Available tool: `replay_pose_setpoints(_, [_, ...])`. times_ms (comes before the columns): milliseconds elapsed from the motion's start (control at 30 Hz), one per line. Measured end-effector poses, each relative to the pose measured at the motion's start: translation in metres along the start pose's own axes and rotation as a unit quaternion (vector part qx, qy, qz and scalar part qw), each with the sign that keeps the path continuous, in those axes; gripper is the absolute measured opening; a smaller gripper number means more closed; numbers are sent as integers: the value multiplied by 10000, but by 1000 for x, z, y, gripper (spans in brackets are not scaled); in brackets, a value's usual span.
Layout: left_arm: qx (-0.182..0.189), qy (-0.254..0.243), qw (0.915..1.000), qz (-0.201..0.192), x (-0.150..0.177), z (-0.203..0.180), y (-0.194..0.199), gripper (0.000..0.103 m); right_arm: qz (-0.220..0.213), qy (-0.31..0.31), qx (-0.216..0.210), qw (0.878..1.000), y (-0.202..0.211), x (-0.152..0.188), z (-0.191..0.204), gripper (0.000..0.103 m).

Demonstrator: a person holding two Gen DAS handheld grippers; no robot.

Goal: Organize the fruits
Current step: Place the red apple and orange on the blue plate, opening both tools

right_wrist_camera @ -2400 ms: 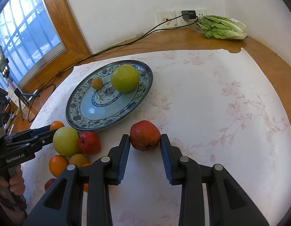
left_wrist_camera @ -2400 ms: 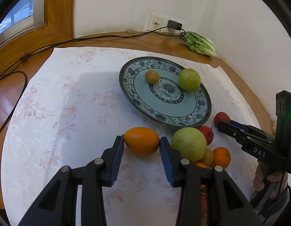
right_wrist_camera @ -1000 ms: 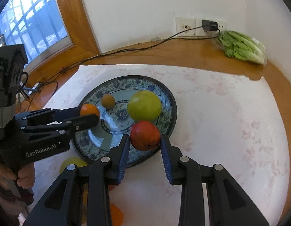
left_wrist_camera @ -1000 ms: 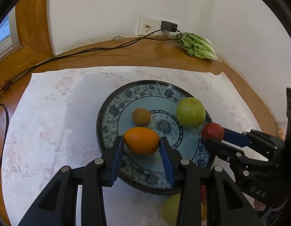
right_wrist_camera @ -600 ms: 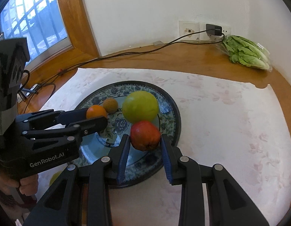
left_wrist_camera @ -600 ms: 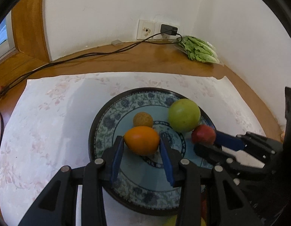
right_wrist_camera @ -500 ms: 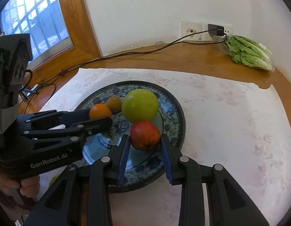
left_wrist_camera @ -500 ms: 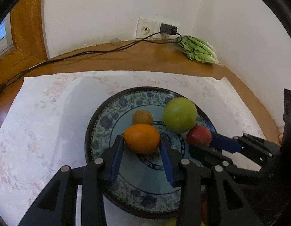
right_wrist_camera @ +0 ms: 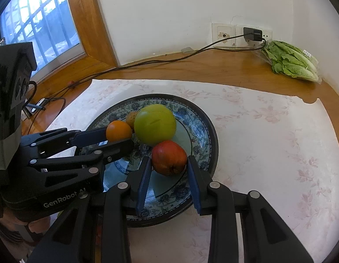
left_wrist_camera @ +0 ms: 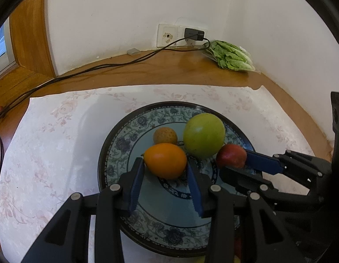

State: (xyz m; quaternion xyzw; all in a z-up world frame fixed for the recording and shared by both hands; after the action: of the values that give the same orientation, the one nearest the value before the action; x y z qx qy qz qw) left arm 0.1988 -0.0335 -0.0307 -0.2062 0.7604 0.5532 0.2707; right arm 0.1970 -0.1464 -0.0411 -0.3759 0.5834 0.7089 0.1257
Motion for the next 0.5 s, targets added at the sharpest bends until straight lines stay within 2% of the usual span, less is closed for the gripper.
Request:
replay_pose_setpoints(233, [-11, 23, 10000, 36, 0, -1, 0, 43, 0, -31, -27, 10000, 1, 0, 1, 35])
replay_pose_setpoints(333, [-70, 60, 9999, 99, -1, 2, 2, 50, -4, -75, -58, 10000, 2, 0, 0, 37])
replay_pose_setpoints(500, [-130, 225, 9995, 201, 1, 5, 8, 56, 10, -80, -84, 9999, 9, 0, 1, 48])
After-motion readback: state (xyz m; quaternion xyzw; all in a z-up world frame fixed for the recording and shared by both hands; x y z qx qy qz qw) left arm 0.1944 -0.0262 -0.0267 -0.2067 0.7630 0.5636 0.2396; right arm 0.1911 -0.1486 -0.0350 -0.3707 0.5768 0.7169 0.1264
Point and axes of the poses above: each gripper's, at about its wrist camera, not at the fingertips, and y roughly against the way its jaws point, z to its left, x to its underside, the point moved 6 cm from there along -y, roughly the way its jaws point, and after that the axes turned 10 degrees about x, right-handed, at the moved point
